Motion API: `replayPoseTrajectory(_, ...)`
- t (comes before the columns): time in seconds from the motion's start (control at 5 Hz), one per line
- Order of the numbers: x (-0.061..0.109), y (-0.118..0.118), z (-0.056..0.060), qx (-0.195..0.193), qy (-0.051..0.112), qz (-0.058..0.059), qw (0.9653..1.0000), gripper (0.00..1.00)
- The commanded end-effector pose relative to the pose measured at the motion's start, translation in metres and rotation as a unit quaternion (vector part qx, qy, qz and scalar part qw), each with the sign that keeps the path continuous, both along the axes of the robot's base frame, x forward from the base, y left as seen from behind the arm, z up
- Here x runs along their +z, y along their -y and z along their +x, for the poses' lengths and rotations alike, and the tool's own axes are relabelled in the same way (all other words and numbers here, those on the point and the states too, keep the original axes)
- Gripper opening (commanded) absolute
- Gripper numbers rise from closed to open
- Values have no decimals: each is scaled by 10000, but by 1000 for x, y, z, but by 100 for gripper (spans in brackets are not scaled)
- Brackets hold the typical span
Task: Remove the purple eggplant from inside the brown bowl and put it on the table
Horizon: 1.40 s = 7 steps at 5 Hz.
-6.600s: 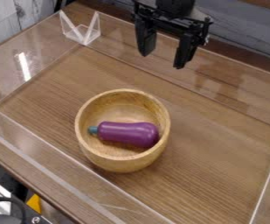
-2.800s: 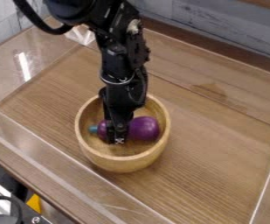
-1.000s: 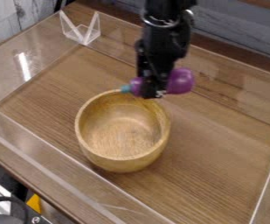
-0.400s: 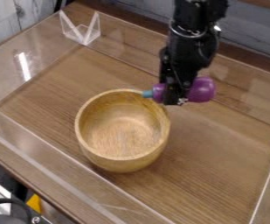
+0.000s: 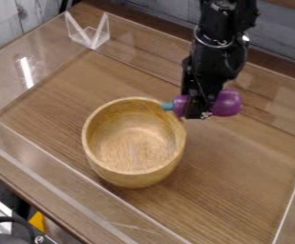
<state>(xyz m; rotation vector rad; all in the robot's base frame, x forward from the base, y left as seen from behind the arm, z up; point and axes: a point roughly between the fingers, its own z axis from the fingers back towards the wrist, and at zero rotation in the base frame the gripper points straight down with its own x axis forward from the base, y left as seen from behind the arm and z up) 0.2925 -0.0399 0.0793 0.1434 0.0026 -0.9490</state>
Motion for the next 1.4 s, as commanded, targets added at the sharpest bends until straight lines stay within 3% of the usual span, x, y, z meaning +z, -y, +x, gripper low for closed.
replayPoseTrajectory(0.0,12,6,10,-78,262,-26,9996,100)
replayPoseTrajectory(0.6,5,13,15,-364,323,102,9988,100)
replayPoseTrajectory(0.8,-1,18,15,-684,313,106,9971,100)
replayPoseTrajectory(1.0,-4,27,13,-1243,321,108,9917,100)
replayPoseTrajectory(1.2,-8,35,9,-1563,324,89,9871,100)
